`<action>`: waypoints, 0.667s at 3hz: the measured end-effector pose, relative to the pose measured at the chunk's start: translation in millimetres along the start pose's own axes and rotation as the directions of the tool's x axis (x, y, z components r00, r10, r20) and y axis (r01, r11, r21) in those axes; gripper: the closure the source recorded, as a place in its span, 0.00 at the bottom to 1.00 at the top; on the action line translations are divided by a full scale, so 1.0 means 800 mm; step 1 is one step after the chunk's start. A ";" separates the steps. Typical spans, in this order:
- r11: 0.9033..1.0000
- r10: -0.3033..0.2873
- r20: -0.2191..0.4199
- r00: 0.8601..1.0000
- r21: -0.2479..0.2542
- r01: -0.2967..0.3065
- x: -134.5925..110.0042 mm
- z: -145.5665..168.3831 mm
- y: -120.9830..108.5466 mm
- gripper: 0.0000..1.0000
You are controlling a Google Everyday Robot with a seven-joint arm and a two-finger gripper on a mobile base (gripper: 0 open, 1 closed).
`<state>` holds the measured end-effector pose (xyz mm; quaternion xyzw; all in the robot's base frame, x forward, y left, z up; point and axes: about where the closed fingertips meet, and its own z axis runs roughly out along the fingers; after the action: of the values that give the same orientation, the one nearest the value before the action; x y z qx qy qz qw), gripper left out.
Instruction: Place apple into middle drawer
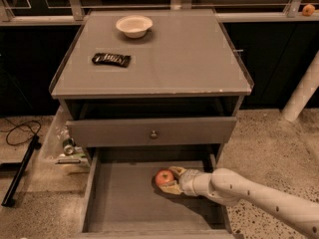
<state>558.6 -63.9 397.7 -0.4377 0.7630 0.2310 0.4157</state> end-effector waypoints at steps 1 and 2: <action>1.000 0.000 0.000 1.000 0.000 0.000 0.000 0.000 0.000 0.34; 1.000 0.000 0.000 1.000 0.000 0.000 0.000 0.000 0.000 0.11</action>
Offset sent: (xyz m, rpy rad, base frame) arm 0.0000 0.0000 0.0000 0.0000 0.0000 0.0000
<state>558.6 -63.8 397.7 -0.4378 0.7630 0.2311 0.4157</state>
